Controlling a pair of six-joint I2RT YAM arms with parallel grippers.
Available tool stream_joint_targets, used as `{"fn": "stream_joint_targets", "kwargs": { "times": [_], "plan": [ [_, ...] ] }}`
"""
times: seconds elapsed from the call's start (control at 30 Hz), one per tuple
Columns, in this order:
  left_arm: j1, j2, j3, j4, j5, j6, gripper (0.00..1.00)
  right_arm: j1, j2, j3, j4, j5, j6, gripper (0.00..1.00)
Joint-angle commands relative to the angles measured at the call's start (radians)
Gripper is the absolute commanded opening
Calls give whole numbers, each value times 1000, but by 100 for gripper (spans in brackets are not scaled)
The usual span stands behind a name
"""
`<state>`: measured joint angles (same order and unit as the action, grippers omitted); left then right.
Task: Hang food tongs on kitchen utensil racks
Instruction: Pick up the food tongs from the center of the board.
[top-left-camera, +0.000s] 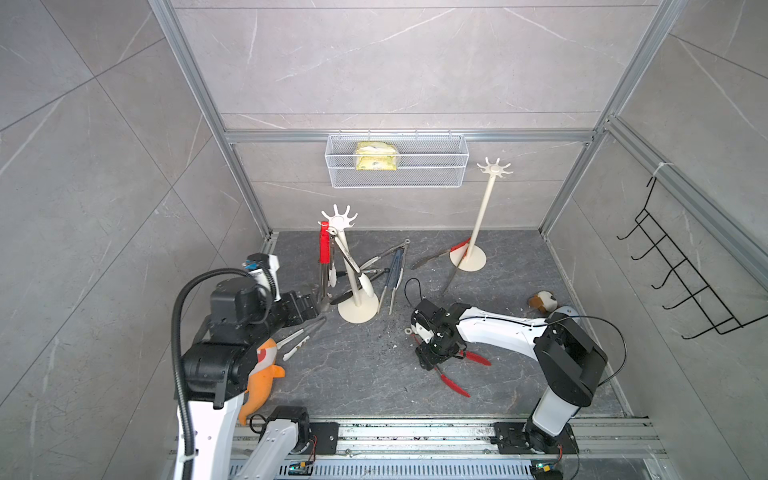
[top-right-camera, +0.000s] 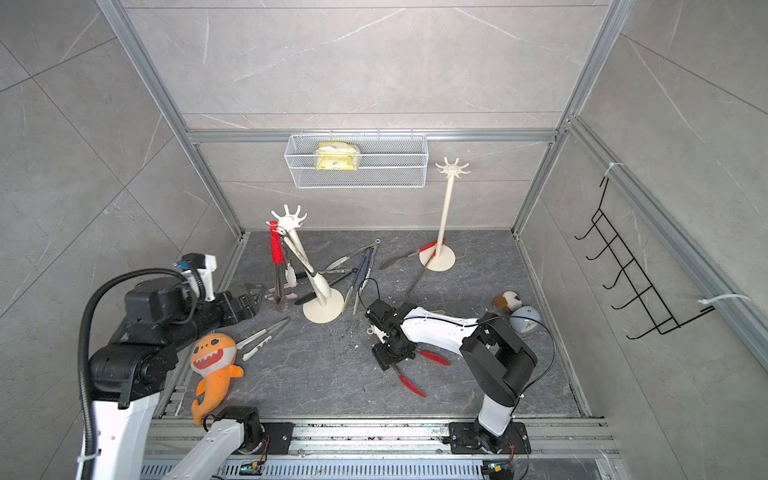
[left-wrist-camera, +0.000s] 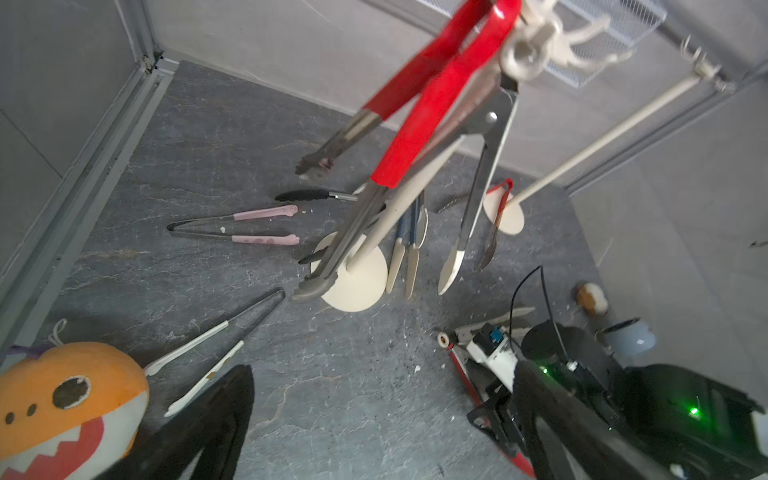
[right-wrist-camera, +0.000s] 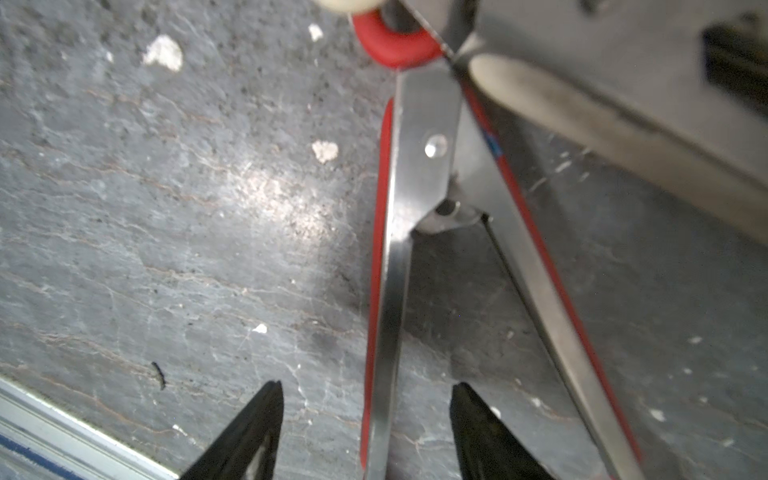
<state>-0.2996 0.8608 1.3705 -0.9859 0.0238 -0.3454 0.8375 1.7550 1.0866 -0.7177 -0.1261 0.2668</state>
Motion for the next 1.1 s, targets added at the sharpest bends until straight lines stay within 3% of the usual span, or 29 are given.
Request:
{"fn": "stream_joint_targets", "kwargs": {
  "times": [0.0,0.07,0.13,0.5,1.07],
  "plan": [
    [-312,80,90,48,-401,2,100,6,25,30,-13,14,11,67],
    [-420,119,115,49,-484,-17,99,6,26,33,-14,15,9,67],
    [-454,123,121,52,-491,-49,100,6,25,36,-15,16,8,67],
    [-467,3,62,53,-437,-133,99,6,47,36,-6,26,-4,59],
    [-468,-73,-24,161,-441,-52,99,6,89,32,12,68,-23,36]
  ]
}}
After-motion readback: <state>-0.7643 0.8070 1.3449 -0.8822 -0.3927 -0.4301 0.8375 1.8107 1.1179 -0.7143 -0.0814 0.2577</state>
